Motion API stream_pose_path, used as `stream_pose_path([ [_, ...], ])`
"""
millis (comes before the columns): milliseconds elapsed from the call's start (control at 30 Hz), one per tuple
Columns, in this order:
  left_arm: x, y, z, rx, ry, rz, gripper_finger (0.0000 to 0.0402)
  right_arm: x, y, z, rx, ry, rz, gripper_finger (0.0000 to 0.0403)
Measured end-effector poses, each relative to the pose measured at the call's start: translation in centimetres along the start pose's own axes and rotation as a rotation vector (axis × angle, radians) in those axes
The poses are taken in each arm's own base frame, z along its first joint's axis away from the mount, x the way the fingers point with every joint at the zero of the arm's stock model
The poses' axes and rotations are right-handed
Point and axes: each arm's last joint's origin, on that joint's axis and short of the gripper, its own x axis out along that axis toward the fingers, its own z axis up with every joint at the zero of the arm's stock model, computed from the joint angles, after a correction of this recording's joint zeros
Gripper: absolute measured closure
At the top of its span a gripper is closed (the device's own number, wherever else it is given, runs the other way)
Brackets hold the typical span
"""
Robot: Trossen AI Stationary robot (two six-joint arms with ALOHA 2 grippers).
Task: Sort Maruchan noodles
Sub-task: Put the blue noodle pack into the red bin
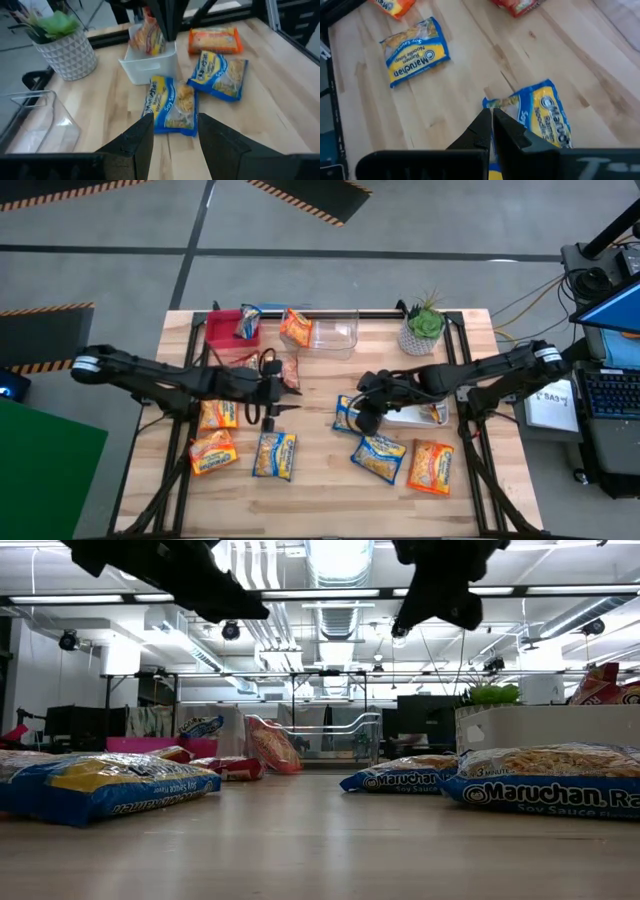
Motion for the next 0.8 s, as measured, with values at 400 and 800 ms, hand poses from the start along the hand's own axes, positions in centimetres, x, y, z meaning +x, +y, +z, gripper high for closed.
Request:
stream_pose_path([
  [400,-0.5,0.4,2.1,0.115,-0.055,0.027,0.0267,3.3,0.4,1.0,-0.057,0.257,-0.095,0.0394],
  [800,-1.3,0.9,4.7,0.235,-0.027,0.026,0.0267,6.9,0.2,0.8,-0.047,0.437,-0.185,0.0391],
])
